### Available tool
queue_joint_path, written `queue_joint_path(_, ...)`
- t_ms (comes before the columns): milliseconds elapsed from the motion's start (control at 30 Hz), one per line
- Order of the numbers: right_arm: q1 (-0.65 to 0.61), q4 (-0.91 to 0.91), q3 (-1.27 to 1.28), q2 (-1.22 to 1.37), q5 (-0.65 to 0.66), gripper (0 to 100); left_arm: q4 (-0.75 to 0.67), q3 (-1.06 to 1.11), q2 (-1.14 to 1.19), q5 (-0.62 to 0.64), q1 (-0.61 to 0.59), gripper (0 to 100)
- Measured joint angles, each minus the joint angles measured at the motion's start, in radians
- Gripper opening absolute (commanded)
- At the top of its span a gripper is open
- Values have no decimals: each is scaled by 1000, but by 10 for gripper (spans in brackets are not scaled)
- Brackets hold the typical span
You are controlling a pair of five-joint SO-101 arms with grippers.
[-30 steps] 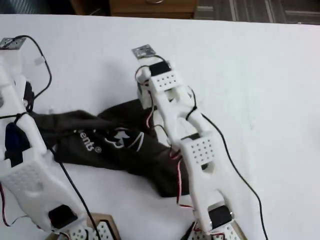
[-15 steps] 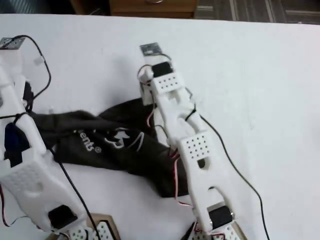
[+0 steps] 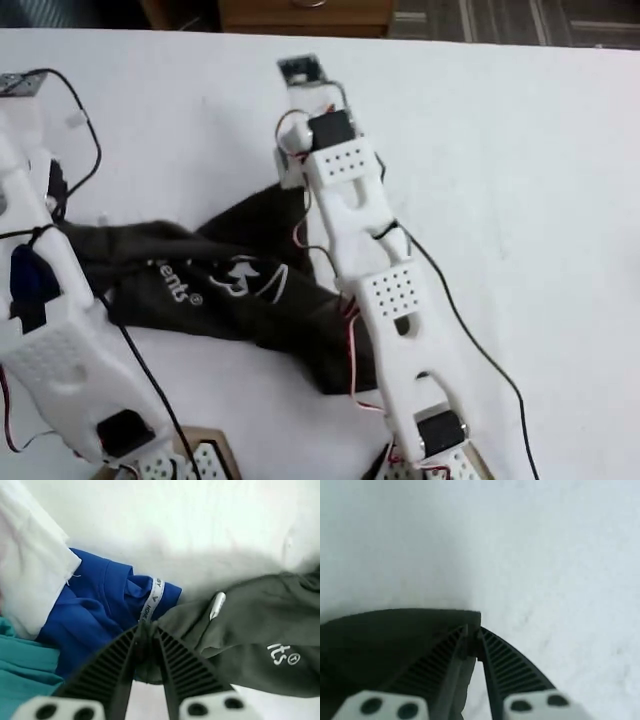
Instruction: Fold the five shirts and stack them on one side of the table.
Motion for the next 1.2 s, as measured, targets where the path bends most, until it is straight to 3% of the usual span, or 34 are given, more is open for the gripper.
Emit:
queue_joint_path(467,110,2,-48,-436,2,19,8,-238,0,31,3,27)
queue_joint_path(567,109,2,-15,-486,66,19,8,-233,0,31,3,27)
queue_joint_path(700,107,2,160,-454,87,22,8,-187,0,31,3,27)
queue_joint_path(867,61,2,374,-315,-40,94,8,-138,0,29,3,27)
queue_joint_path(1200,-130,2,393,-152,-81,111,8,-133,0,32,2,27)
